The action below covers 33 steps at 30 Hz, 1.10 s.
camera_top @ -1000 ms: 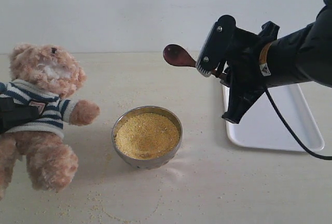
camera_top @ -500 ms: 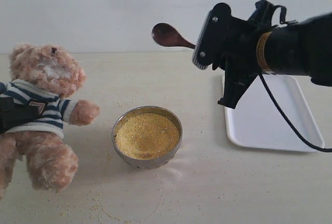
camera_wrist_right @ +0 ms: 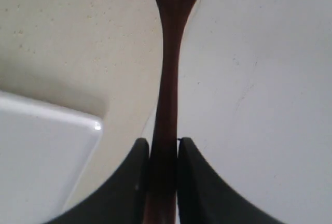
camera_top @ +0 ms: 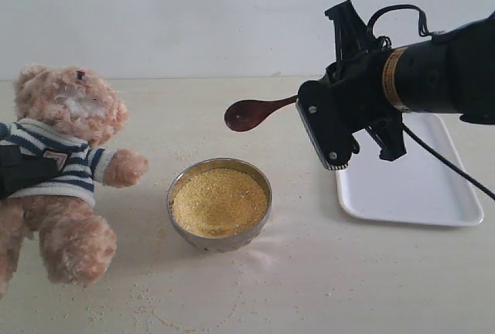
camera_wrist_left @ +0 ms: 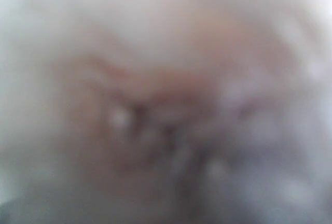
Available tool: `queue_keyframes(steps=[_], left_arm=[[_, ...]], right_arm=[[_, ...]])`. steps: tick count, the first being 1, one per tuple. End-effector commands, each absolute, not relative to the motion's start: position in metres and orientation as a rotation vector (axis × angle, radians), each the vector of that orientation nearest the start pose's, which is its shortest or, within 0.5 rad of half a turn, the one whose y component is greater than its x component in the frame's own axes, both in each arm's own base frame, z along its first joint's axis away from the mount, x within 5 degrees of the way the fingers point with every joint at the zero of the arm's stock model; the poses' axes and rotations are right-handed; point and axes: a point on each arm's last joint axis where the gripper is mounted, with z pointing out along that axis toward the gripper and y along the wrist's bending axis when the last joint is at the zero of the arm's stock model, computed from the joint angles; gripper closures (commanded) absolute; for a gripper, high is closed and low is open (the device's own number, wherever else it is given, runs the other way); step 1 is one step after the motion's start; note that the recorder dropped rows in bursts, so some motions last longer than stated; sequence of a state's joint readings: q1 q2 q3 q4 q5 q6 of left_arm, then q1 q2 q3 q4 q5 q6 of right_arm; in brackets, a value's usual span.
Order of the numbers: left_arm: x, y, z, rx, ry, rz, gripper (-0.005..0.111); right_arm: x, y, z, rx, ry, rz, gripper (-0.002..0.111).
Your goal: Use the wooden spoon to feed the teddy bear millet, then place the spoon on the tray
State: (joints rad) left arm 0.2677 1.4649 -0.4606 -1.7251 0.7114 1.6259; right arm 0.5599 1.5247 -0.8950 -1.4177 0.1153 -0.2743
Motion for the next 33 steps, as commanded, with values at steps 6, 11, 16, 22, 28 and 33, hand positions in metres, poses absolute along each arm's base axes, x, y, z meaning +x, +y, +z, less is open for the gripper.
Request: queue_keyframes(steps=[6,11,16,22,28,33], left_arm=[[0.235,0.002,0.176,-0.132,2.215,-0.783,0.102],[0.235,0.002,0.176,-0.132,2.215,-0.783,0.102],[0.235,0.002,0.176,-0.132,2.215,-0.783,0.102],[0.235,0.002,0.176,-0.132,2.215,-0.783,0.102],[0.235,0.002,0.176,-0.132,2.215,-0.783,0.102],[0.235,0.002,0.176,-0.132,2.215,-0.783,0.102]], right_arm=[[0.279,0.176,0.25,-1.718,1.265,-0.415,0.109],[0.278,0.172,0.257,-1.595,1.383,-0.363,0.109],[0.275,0.174,0.262,-1.512,1.428,-0.267,0.109],[0.275,0.174,0.262,-1.404,1.527,-0.191,0.109],[0.275,0.174,0.262,-1.395,1.531,-0.175,0.109],[0.275,0.174,0.262,-1.395,1.531,-0.175,0.109]])
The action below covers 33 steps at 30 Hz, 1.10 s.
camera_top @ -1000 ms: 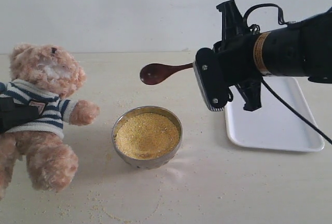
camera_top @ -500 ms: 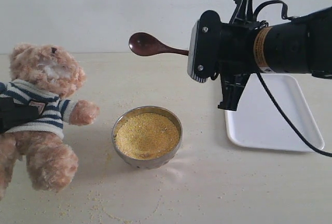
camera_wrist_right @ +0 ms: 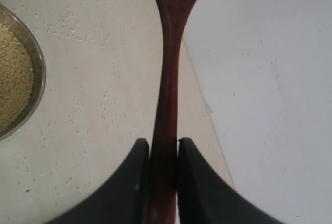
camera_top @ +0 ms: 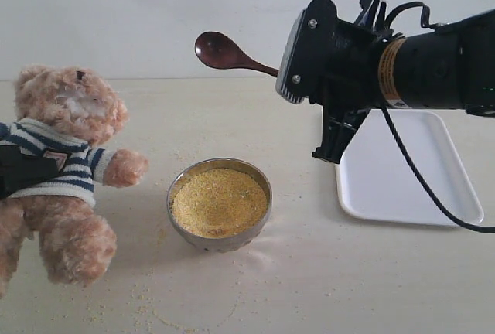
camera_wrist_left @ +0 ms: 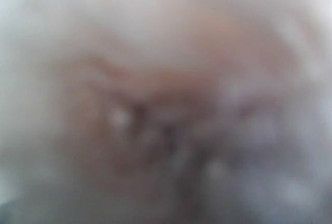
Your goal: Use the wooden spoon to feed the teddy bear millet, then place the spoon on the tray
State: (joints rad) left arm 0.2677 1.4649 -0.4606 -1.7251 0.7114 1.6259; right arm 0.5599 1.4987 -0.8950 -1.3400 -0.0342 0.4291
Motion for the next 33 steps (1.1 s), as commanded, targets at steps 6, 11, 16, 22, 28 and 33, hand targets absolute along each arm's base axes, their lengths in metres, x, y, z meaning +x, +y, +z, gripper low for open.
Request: queue_keyframes(steps=[6,11,16,22,28,33], left_arm=[[0.236,0.002,0.175,-0.082,2.211,-0.756,0.102],[0.236,0.004,0.174,-0.073,2.221,-0.722,0.102],[0.236,0.005,0.173,-0.079,2.227,-0.708,0.102],[0.235,0.005,0.173,-0.062,2.235,-0.705,0.102],[0.235,0.005,0.173,-0.062,2.235,-0.705,0.102],[0.235,0.005,0.173,-0.062,2.235,-0.705,0.102]], right_arm=[[0.272,0.187,0.273,-1.464,1.435,-0.251,0.109],[0.278,0.202,0.275,-1.68,1.319,-0.687,0.109],[0.276,0.231,0.256,-1.951,1.196,-0.922,0.109],[0.264,0.247,0.25,-2.055,1.156,-0.987,0.109],[0.253,0.242,0.24,-2.182,1.264,-0.927,0.109],[0.248,0.244,0.234,-2.205,1.336,-0.808,0.109]])
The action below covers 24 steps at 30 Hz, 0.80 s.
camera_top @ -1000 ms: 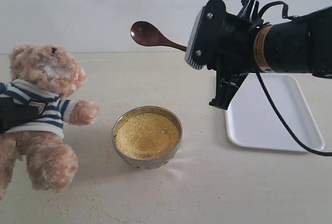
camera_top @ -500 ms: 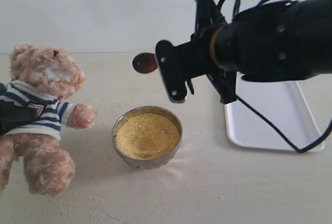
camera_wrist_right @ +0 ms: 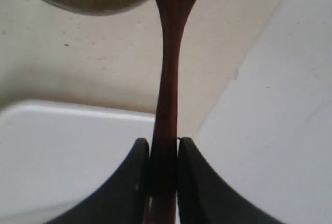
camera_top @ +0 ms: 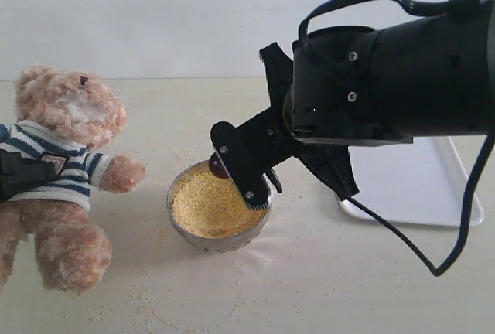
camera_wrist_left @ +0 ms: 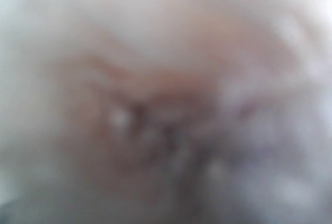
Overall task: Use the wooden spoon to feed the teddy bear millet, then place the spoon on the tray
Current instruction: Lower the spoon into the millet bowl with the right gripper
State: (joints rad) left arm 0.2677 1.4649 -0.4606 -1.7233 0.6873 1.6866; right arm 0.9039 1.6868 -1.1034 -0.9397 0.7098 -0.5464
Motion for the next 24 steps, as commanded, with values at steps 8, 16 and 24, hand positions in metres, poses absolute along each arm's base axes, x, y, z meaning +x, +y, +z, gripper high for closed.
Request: queue_keyframes(steps=[8,16,24], left_arm=[[0.235,0.004,0.173,-0.06,2.232,-0.711,0.102],[0.235,0.004,0.173,-0.057,2.233,-0.711,0.102],[0.235,0.004,0.173,-0.057,2.233,-0.711,0.102]], right_arm=[[0.248,0.253,0.23,-2.187,1.28,-0.731,0.109],[0.253,0.254,0.205,-2.266,1.328,-0.769,0.109],[0.252,0.256,0.204,-2.24,1.355,-0.742,0.109]])
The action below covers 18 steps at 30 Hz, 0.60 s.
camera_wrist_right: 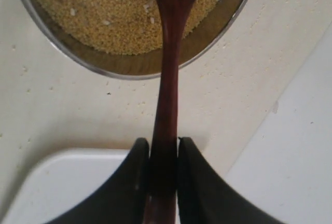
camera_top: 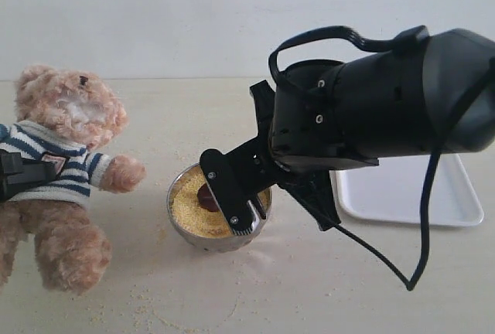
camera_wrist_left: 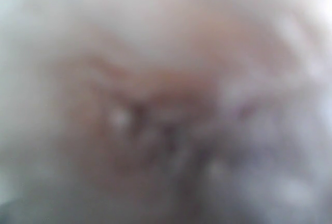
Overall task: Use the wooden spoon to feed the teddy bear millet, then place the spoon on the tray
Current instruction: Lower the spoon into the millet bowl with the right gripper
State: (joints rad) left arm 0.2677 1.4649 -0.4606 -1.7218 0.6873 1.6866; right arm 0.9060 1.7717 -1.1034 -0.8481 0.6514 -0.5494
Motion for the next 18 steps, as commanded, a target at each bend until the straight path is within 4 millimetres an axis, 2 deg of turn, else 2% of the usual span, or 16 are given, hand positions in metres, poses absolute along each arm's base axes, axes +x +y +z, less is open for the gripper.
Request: queue_keyframes(steps=[1,18], left_arm=[[0.235,0.0042,0.1732,-0.057,2.233,-0.711,0.102],[0.2345,0.0037,0.173,-0.046,2.237,-0.714,0.102]], right_arm=[[0.2519,0.2561,0.2034,-2.236,1.362,-0.73,0.109],[0.2465,0.2569,0.2008,-2.194,1.485,-0.613,0.109]])
